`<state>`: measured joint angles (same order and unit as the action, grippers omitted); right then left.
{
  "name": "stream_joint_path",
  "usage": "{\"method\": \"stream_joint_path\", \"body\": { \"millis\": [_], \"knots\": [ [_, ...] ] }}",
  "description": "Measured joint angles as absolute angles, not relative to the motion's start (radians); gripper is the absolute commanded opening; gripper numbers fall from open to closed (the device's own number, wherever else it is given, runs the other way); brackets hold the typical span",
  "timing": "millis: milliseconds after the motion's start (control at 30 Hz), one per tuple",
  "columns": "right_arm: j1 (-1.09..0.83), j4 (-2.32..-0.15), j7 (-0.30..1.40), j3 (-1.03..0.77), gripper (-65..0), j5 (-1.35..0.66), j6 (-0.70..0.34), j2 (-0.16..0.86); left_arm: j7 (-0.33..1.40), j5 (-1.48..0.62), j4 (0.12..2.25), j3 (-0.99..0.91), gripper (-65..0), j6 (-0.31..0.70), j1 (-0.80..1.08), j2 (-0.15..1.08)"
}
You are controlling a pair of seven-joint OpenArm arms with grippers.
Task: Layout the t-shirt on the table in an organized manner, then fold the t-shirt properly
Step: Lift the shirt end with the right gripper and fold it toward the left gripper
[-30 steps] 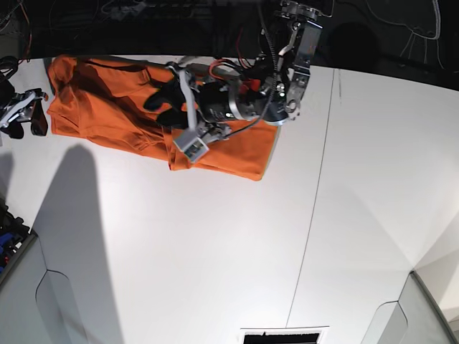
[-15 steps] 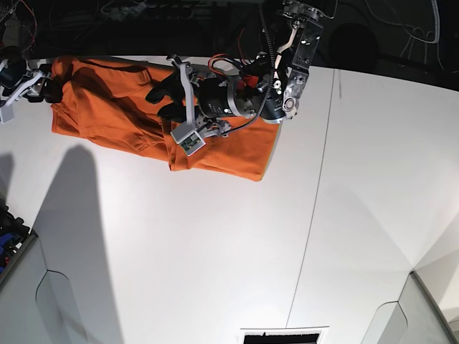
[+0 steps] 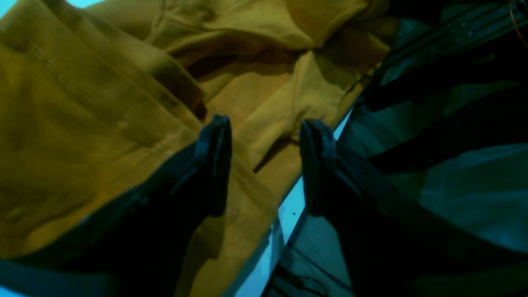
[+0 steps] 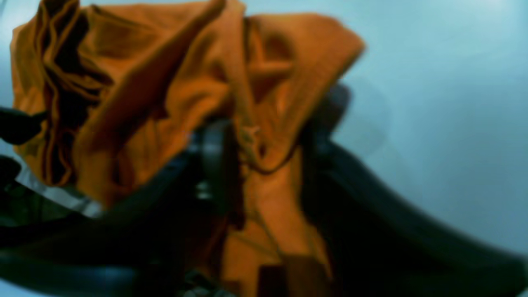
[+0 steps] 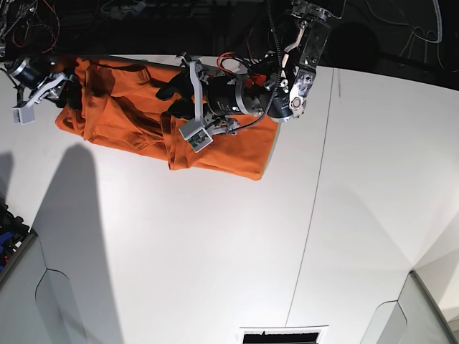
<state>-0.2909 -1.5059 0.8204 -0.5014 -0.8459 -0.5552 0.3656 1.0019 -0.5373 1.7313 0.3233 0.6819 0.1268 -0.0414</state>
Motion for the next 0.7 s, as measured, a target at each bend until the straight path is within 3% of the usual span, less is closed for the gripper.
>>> {"method": "stream_joint_path", "body": {
  "millis": [67,333,600,700],
  "knots": [
    [-0.291,-1.505,0.808,-0.499,-65.0,-0.838,-0.558,0.365,1.002,-0.568,1.731,0.323,-35.8,0.682,0.127,-0.041],
    [-0.253,-1.5,0.739,-0.516,-65.0,-0.717,-0.56,0.415,1.003,-0.585,1.731,0.296,-35.8,0.682,0.127,-0.042],
    [-0.187,-1.499,0.738,-0.572,-65.0,-0.708,-0.554,0.549,0.999,-0.735,1.731,0.083,-35.8,0.686,0.121,-0.042],
    [-0.169,-1.499,0.772,-0.571,-65.0,-0.763,-0.554,0.566,0.998,-0.693,1.731,0.046,-35.8,0.686,0.121,-0.041]
  ]
}}
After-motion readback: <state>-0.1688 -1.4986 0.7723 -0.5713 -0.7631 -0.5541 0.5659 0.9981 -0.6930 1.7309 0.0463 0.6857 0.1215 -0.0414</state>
